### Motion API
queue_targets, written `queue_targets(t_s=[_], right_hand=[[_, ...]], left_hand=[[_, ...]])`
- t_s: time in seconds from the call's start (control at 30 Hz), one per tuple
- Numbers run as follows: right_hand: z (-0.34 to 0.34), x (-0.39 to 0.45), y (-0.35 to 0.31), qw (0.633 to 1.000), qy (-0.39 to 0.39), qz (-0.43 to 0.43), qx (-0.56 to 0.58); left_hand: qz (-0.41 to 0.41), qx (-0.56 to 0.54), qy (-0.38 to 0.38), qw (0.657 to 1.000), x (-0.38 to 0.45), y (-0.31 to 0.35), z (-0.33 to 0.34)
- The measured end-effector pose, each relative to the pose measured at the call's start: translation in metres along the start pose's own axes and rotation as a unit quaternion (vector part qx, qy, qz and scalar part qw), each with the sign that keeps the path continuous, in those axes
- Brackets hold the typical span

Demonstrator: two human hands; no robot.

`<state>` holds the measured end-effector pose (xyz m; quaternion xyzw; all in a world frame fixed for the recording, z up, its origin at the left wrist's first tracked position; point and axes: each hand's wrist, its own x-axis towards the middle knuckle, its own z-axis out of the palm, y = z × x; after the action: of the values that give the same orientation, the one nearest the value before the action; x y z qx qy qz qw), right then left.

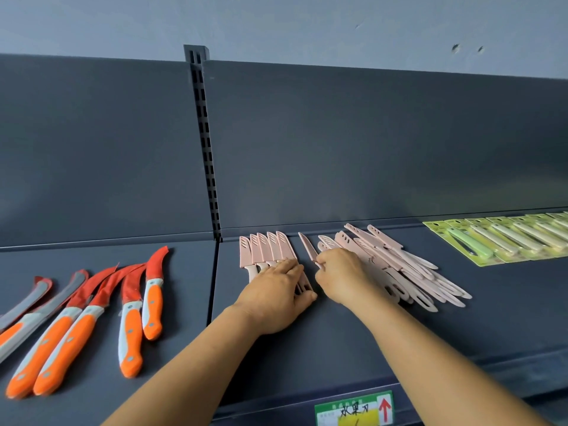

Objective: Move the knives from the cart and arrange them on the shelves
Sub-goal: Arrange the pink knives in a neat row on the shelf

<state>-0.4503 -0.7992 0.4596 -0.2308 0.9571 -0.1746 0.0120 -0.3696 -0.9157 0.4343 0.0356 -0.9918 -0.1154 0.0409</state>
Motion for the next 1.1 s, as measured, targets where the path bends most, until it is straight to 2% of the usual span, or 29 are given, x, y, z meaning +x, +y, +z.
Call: queue_targets(t_s=[0.23, 0.5, 0.57, 0.67, 0.8, 1.1], right_hand=[[0.008, 0.015, -0.016, 0.999, 0.002, -0.018, 0.031], [0.0, 0.009, -0.004, 0.999, 0.004, -0.026, 0.046], [-0.012, 0.0, 0.008, 0.999, 0.026, -0.023, -0.002], [-0.021, -0.01, 0.032, 0.995, 0.011, -0.006, -0.096], [-0.013, -0.015, 0.049, 0.997, -0.021, -0.012, -0.077], [-0.015, -0.014, 0.054, 0.997, 0.012, 0.004, -0.072]], left_hand=[[0.018, -0.016, 0.006, 1.0, -0.001, 0.0, -0.001], [0.016, -0.021, 0.008, 1.0, -0.001, 0.001, -0.003], [0.027, -0.009, 0.011, 1.0, -0.001, 0.005, -0.005], [0.031, 0.003, 0.005, 0.999, 0.003, 0.014, -0.006], [0.019, 0.02, -0.01, 1.0, 0.009, 0.021, -0.002], [0.01, 0.006, 0.0, 1.0, 0.007, 0.018, 0.001]])
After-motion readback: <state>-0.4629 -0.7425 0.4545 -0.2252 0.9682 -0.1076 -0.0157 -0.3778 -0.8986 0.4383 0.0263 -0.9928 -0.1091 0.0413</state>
